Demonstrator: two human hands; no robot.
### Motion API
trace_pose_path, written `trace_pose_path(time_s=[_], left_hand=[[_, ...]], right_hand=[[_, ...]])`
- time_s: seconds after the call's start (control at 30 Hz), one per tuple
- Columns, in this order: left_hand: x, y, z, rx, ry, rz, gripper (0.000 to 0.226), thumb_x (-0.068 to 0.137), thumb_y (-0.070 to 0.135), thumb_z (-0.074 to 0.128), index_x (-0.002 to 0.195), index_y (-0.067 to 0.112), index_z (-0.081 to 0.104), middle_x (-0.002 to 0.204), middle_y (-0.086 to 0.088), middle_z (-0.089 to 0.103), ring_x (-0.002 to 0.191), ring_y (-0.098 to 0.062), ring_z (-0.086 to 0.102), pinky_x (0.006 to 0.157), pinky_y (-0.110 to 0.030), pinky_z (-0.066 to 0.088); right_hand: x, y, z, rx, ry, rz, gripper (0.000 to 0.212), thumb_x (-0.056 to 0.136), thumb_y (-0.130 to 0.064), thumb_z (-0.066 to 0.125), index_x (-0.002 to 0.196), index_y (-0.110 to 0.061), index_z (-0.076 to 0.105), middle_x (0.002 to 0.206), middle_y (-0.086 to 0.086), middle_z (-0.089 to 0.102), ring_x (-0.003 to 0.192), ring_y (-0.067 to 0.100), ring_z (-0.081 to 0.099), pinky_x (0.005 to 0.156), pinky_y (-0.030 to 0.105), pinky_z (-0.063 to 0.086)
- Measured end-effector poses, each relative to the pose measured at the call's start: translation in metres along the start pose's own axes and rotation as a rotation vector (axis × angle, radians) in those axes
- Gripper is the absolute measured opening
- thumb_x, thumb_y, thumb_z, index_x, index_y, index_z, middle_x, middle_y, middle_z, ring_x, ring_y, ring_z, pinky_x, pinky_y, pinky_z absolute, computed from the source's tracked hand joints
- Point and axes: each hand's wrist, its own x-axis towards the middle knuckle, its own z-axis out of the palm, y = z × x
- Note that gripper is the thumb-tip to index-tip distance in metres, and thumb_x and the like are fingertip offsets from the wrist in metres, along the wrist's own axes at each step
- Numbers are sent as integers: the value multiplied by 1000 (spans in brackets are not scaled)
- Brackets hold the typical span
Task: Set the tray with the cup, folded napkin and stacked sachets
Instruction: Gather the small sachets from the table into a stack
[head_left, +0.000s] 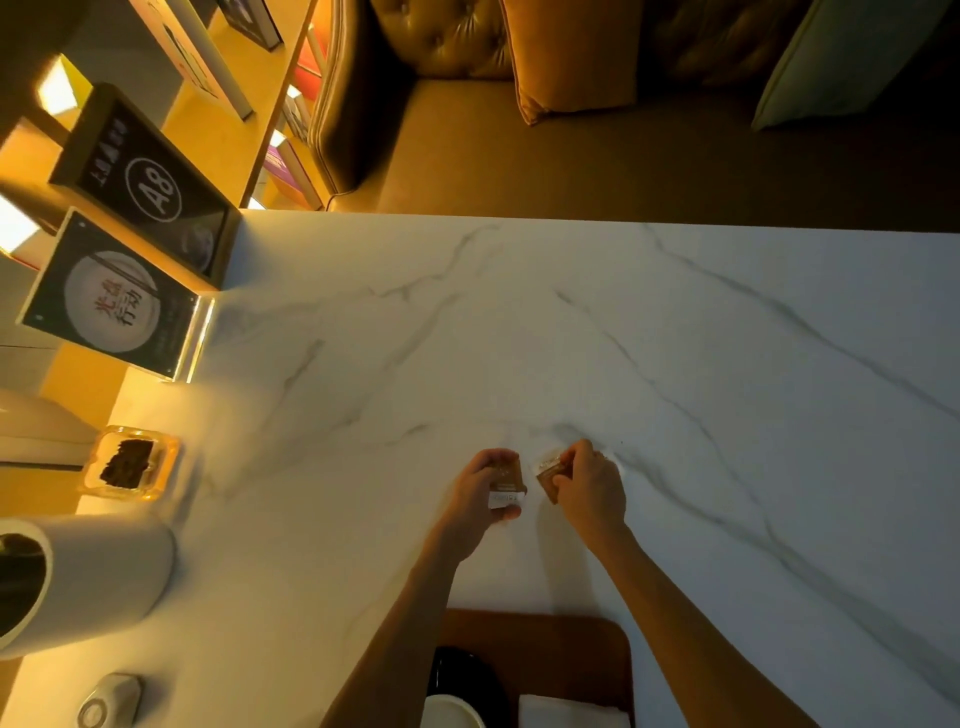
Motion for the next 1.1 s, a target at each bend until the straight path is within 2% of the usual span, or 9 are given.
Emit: trace_pose_path(time_s=[0.1, 0.27, 0.37, 0.5, 0.73, 0.8, 0.87, 0.97, 1.1], left_hand=[[-8, 1, -3, -16, -42, 6, 36, 91, 3, 42, 105, 21, 69, 108, -19, 61, 94, -34, 67, 65, -38, 56], [-23, 11, -3, 58, -147, 29, 36, 88, 8, 47, 114, 23, 66, 112, -13, 64, 91, -29, 64, 64, -35, 55], [-31, 17, 7, 157, -237, 15, 26, 93, 25, 54, 116, 25, 66, 119, -12, 63, 100, -27, 65, 77, -39, 59], [-44, 25, 21, 357, -369, -30, 29, 91, 49, 62, 118, 39, 60, 114, -6, 64, 87, -14, 66, 74, -28, 58], [-46, 11, 11, 181, -414, -50, 47, 89, 17, 70, 131, 31, 55, 120, -9, 60, 93, -19, 66, 79, -36, 56], [-42, 5, 9, 147, -383, -14, 49, 89, 9, 66, 132, 30, 55, 125, -13, 58, 95, -22, 65, 78, -38, 56], [-35, 3, 8, 154, -328, 17, 54, 89, 0, 58, 133, 31, 55, 128, -16, 54, 100, -26, 63, 76, -39, 55], [-24, 2, 9, 191, -265, 41, 59, 88, -10, 45, 128, 32, 57, 125, -15, 52, 101, -29, 62, 77, -42, 52], [-11, 0, 23, 316, -155, 105, 46, 85, -8, 45, 115, 23, 61, 118, -4, 53, 101, -29, 58, 80, -40, 55]], right_hand=[[-1, 4, -11, 262, -48, -72, 16, 87, -23, 66, 96, -13, 58, 90, 3, 63, 86, 23, 58, 72, 28, 52], [-15, 7, -37, 721, -362, -192, 27, 79, -11, 73, 98, -29, 64, 82, -4, 69, 80, 15, 67, 66, 21, 57], [-19, 3, -42, 661, -431, -258, 42, 78, -13, 74, 115, -28, 60, 85, -4, 71, 81, 13, 69, 74, 28, 60], [-23, -4, -44, 442, -396, -420, 36, 85, -20, 65, 115, -28, 46, 89, -2, 64, 77, 14, 68, 69, 30, 61], [-27, 11, -42, 367, -351, -488, 45, 86, -18, 67, 123, -30, 45, 115, -4, 56, 102, 9, 61, 83, 22, 55], [-25, 18, -39, 560, -433, -384, 45, 89, -10, 62, 125, -33, 48, 119, -7, 57, 107, 7, 61, 87, 23, 55], [-18, 25, -35, 633, -299, -262, 36, 92, -6, 56, 120, -29, 53, 116, -3, 60, 105, 9, 61, 89, 25, 54], [-3, 47, -26, 280, 58, -147, 28, 89, -13, 62, 116, -18, 58, 116, 6, 57, 105, 20, 56, 89, 28, 48], [4, 70, -11, 110, 49, -47, 39, 84, -16, 70, 121, -16, 57, 123, 12, 49, 110, 29, 53, 90, 30, 46]])
